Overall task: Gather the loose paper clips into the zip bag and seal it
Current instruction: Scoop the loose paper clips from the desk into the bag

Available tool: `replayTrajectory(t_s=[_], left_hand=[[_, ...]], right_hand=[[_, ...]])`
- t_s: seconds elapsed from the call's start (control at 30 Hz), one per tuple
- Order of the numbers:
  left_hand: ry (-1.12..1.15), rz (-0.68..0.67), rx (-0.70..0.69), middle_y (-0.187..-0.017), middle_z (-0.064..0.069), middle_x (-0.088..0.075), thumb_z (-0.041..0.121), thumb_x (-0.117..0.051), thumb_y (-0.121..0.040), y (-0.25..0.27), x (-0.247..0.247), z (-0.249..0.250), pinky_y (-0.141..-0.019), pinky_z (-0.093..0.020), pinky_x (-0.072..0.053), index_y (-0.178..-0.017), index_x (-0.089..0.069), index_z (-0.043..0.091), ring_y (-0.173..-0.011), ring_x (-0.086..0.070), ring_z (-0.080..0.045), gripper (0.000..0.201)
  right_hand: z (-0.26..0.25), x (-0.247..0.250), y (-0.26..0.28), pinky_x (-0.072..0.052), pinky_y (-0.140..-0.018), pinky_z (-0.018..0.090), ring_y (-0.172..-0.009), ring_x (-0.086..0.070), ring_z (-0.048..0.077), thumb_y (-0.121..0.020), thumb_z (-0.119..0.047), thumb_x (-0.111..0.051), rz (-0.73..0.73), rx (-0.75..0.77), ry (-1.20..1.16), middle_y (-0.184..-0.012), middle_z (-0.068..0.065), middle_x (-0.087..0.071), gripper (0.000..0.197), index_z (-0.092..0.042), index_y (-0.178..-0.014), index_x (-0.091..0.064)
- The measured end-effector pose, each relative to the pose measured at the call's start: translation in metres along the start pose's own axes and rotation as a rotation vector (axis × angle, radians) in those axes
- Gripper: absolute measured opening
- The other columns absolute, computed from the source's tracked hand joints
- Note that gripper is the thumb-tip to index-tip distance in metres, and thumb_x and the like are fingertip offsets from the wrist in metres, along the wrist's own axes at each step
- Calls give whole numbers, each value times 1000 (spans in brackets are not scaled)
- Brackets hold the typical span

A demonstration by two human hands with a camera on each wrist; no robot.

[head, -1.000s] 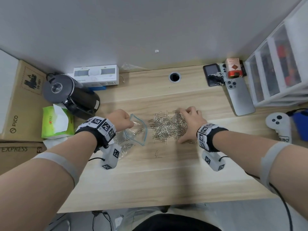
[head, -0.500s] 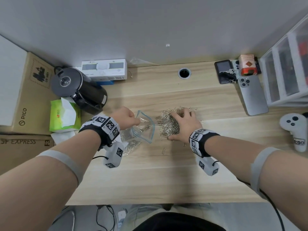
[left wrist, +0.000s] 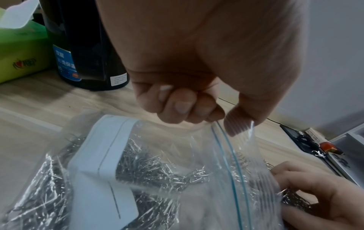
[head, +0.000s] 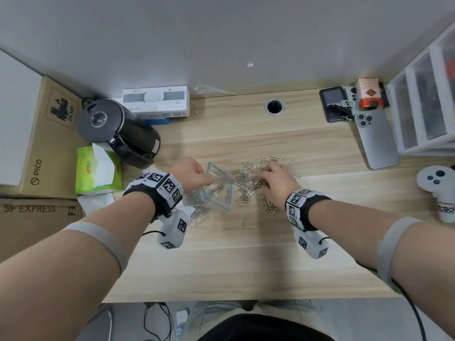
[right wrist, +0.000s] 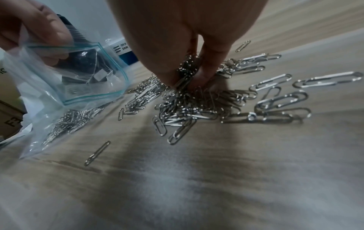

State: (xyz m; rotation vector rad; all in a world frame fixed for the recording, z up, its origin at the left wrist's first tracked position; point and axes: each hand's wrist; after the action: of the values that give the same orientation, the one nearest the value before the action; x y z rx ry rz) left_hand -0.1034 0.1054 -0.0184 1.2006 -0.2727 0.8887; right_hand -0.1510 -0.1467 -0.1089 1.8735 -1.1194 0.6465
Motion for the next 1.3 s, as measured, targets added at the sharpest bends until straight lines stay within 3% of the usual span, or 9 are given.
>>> replayTrajectory(t_s=[0.2, 0.33, 0.5, 0.67, 0.8, 0.93, 1.03, 1.13, 1.3], left_hand=[[-8, -8, -10, -57, -9, -42, 24, -70, -78, 4, 2, 3, -53, -30, -40, -55, -50, 10, -52, -42, -20, 33], [-14, -15, -7, -58, -9, -42, 24, -70, -78, 6, 3, 3, -55, -31, -40, -55, -49, 12, -54, -43, -20, 34], [-9, -34, -41, -59, -9, -41, 54, -60, -51, 15, 8, 12, -55, -31, -38, -59, -53, 10, -56, -41, -20, 46], [-1, -31, -61, -52, -1, -35, 47, -77, -75, 13, 11, -1, -52, -29, -28, -50, -41, 17, -54, -33, -17, 53], [-30, -26, -36, -49, 1, -33, 30, -73, -78, 15, 20, -15, -51, -27, -31, -48, -41, 17, -50, -33, -17, 46], [-63, 22, 18, -49, 0, -24, 20, -68, -81, 20, 27, -30, -48, -26, -21, -46, -32, 18, -46, -26, -18, 49], [-81, 100, 111, -45, 2, -25, 20, -63, -79, 22, 29, -43, -49, -26, -20, -46, -31, 17, -46, -27, -20, 46], [-70, 171, 173, -45, 2, -33, 25, -61, -80, 23, 28, -55, -50, -26, -26, -48, -38, 15, -49, -35, -22, 41], [-9, 193, 199, -55, -3, -38, 23, -58, -82, 21, 25, -55, -54, -27, -31, -56, -43, 10, -56, -40, -23, 33]], right_hand=[[-6, 17, -4, -43, -99, 29, -112, -59, 24, -83, -14, -69, -9, -81, -86, -121, 7, -65, 24, -17, -107, -73], [-25, 26, -9, -52, -83, 24, -76, -67, 13, -79, -19, -71, -8, -124, -254, -112, 1, -71, 18, -24, -96, -75], [-73, 21, -15, -53, -78, 24, -82, -67, 10, -77, -21, -75, -82, -45, -418, -94, -7, -73, 21, -31, -95, -76], [-108, -3, -12, -51, -85, 21, -92, -66, 4, -79, -17, -71, -315, 54, -521, -104, -10, -72, 34, -25, -112, -71], [-97, 14, -15, -53, -73, 21, -74, -66, 4, -79, -11, -64, -143, 14, -504, -86, -10, -72, 23, -24, -94, -76], [-60, 34, -30, -53, -80, 29, -86, -64, 16, -77, -22, -63, 94, -15, -190, -90, -8, -68, 22, -26, -99, -68], [-38, 36, -41, -42, -96, 36, -118, -44, 24, -75, -37, -67, -59, 58, 200, -127, 3, -52, 60, -23, -131, -50], [-36, 23, -41, -38, -100, 43, -126, -34, 22, -64, -64, -69, -167, 216, 326, -136, -2, -39, 86, -34, -138, -38], [-48, 2, -38, -35, -101, 43, -124, -35, 24, -72, -56, -68, -185, 373, 482, -130, 0, -41, 68, -32, -132, -47]])
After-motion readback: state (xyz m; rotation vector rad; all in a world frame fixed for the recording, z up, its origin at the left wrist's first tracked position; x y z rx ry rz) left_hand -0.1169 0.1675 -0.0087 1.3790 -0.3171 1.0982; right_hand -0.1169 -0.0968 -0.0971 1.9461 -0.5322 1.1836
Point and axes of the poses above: each hand's wrist, its own y-axis away from the middle knuckle, its own x-axis out of the back of the hand, z = x × y
